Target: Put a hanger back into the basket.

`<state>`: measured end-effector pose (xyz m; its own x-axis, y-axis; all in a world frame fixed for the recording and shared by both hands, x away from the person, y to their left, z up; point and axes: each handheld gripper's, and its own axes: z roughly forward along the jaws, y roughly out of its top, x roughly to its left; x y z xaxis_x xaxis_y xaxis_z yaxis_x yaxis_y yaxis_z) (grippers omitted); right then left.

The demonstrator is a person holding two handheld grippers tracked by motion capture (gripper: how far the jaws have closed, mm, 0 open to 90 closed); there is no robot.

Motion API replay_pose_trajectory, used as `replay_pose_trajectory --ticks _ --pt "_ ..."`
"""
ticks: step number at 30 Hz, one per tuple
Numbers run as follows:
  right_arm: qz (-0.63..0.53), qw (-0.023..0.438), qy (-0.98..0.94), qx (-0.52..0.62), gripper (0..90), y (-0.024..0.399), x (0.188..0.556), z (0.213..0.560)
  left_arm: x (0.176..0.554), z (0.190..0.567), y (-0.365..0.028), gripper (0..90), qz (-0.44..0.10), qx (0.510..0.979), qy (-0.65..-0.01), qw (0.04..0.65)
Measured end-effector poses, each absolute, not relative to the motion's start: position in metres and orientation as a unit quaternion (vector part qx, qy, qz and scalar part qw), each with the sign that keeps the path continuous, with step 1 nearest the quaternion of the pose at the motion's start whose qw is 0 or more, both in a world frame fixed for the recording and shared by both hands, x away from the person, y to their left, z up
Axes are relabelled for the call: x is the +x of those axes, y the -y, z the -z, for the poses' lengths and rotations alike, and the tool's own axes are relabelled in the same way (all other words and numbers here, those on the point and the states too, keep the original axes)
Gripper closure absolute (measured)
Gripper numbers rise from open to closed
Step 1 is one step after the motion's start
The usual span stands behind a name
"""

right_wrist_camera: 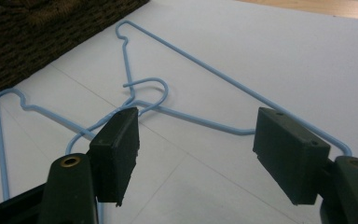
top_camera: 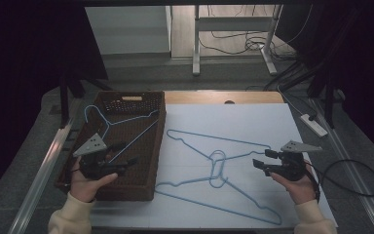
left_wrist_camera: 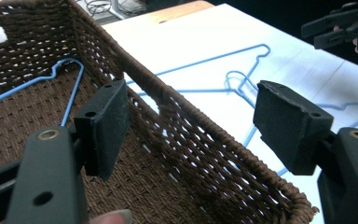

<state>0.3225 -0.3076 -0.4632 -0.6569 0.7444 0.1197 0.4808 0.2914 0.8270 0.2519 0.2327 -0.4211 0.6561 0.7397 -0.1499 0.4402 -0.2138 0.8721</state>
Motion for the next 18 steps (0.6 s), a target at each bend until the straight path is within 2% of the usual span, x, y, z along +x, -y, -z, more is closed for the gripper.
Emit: replay_pose_trajectory --ticks 18 --pt "-0.444 0.153 -0.795 0.384 31.8 0.3045 0.3207 0.4629 0.2503 0.4265 -0.2244 26.7 -0.154 0.767 -0.382 0.491"
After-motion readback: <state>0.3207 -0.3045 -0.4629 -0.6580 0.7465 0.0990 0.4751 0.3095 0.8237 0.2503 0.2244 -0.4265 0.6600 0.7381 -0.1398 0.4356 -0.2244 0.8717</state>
